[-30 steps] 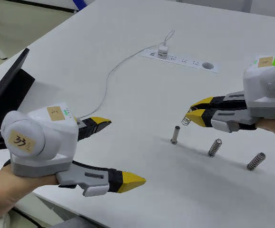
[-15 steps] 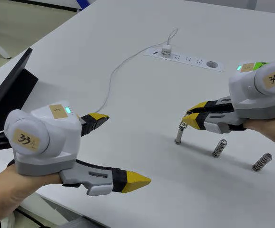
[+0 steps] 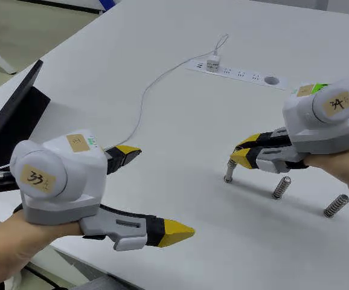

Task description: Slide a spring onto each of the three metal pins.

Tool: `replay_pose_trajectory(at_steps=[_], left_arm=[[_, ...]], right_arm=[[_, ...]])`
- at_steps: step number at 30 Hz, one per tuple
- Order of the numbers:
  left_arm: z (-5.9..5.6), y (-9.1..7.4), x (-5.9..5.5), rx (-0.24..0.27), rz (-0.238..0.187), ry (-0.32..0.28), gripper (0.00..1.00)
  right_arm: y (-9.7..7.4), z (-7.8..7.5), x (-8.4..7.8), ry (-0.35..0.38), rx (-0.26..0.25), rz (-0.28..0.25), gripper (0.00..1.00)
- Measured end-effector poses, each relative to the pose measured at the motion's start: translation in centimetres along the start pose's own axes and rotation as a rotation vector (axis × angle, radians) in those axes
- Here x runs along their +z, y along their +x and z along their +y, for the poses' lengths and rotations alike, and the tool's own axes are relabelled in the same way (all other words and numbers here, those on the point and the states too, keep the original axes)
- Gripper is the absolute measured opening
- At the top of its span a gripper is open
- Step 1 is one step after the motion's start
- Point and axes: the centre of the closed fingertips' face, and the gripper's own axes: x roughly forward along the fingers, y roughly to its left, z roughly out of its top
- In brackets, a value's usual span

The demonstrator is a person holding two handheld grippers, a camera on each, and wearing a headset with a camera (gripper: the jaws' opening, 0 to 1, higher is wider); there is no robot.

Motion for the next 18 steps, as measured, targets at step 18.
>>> replay_pose_trajectory(at_steps=[18], left_arm=[[0.7,-1.0,-0.4,0.024,0.000,-0.010,0.99]], right_arm=[[2.0,0.2,-2.0,-0.020,0.003,0.061,0.11]])
